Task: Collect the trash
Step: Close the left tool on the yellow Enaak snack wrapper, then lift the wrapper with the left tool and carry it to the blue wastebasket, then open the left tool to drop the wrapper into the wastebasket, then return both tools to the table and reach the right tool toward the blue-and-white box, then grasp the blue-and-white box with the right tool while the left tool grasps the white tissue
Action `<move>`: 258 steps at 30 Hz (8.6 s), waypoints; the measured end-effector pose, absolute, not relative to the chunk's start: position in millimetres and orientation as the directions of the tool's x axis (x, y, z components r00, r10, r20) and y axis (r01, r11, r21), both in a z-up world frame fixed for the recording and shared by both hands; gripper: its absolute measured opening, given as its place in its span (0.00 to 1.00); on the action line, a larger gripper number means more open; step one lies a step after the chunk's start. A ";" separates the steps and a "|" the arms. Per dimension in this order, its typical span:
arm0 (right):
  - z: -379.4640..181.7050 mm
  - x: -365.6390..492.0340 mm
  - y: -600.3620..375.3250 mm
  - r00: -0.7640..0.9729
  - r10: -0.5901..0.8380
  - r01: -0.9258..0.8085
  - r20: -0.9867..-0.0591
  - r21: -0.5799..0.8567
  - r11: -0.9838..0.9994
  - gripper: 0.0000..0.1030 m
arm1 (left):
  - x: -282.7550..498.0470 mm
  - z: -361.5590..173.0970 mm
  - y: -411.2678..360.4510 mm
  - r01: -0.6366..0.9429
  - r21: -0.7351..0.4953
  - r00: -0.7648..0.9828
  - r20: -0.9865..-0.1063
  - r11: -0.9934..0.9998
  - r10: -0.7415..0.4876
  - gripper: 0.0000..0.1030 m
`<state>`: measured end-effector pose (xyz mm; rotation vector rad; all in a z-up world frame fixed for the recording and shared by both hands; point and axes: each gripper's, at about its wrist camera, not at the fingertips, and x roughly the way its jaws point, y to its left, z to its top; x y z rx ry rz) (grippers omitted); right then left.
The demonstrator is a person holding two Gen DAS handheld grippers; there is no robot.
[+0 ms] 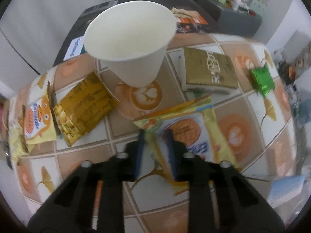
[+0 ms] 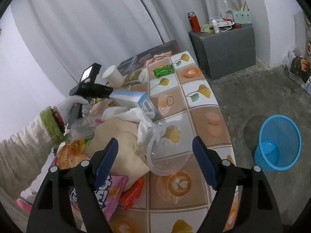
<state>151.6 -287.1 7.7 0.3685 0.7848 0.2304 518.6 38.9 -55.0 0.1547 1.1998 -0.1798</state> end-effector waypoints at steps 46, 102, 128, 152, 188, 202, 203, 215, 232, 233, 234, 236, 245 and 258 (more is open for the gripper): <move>8.7 179.3 -77.3 0.617 0.374 -0.746 -0.693 -0.363 0.558 0.52 | 386.0 65.5 179.7 0.036 -0.197 0.629 -0.757 0.980 -0.175 0.00; -26.5 108.0 -553.4 0.780 -0.087 0.378 -0.620 0.356 0.854 0.05 | 356.0 -45.0 -397.2 0.739 -0.113 0.130 -0.943 0.664 -0.306 0.00; -97.5 129.6 -623.2 0.705 -0.115 0.538 -0.700 0.422 0.730 0.37 | 351.4 -14.4 -429.5 0.705 -0.191 0.202 -0.869 0.683 -0.451 0.49; 23.8 14.4 -477.9 0.889 -0.097 0.284 -0.447 0.373 0.883 0.94 | 245.3 136.7 -17.8 0.481 -0.226 0.618 -0.597 0.847 -0.511 0.74; 15.5 35.1 -456.8 0.872 0.020 0.224 -0.488 0.437 0.871 0.94 | 227.0 77.2 14.1 0.344 -0.317 0.623 -0.627 0.884 -0.467 0.74; 13.0 70.1 -409.1 0.841 0.184 0.085 -0.509 0.459 0.884 0.94 | 230.0 69.0 30.7 0.283 -0.323 0.631 -0.646 0.903 -0.429 0.74; 13.0 72.6 -404.5 0.838 0.193 0.075 -0.510 0.459 0.885 0.94 | 231.4 67.7 31.3 0.278 -0.330 0.628 -0.649 0.902 -0.431 0.74; 15.9 126.8 -361.7 0.786 0.332 -0.056 -0.522 0.474 0.879 0.94 | 274.5 44.5 17.8 0.184 -0.419 0.570 -0.691 0.889 -0.444 0.69; 32.0 296.6 -240.2 0.510 0.534 -0.532 -0.674 0.240 0.812 0.71 | 336.8 -12.5 -14.8 0.129 -0.379 0.452 -0.800 0.916 -0.395 0.31; 29.6 301.3 -235.5 0.491 0.537 -0.545 -0.685 0.239 0.803 0.71 | 337.8 -13.9 -15.7 0.131 -0.377 0.450 -0.801 0.917 -0.394 0.28; 25.7 307.6 -229.1 0.459 0.541 -0.566 -0.705 0.237 0.790 0.70 | 338.5 -15.1 -16.8 0.134 -0.375 0.450 -0.802 0.917 -0.393 0.25; 21.1 316.4 -221.2 0.414 0.549 -0.598 -0.726 0.238 0.766 0.67 | 339.3 -15.5 -18.4 0.145 -0.373 0.449 -0.800 0.917 -0.396 0.19; 0.1 348.4 -188.3 0.288 0.503 -0.671 -0.815 0.203 0.713 0.54 | 338.9 -12.9 -21.2 0.168 -0.368 0.469 -0.786 0.914 -0.403 0.07; -4.4 355.7 -210.0 0.340 0.496 -0.575 -0.799 0.240 0.782 0.32 | 333.0 2.5 -15.9 0.183 -0.392 0.541 -0.725 0.902 -0.425 0.04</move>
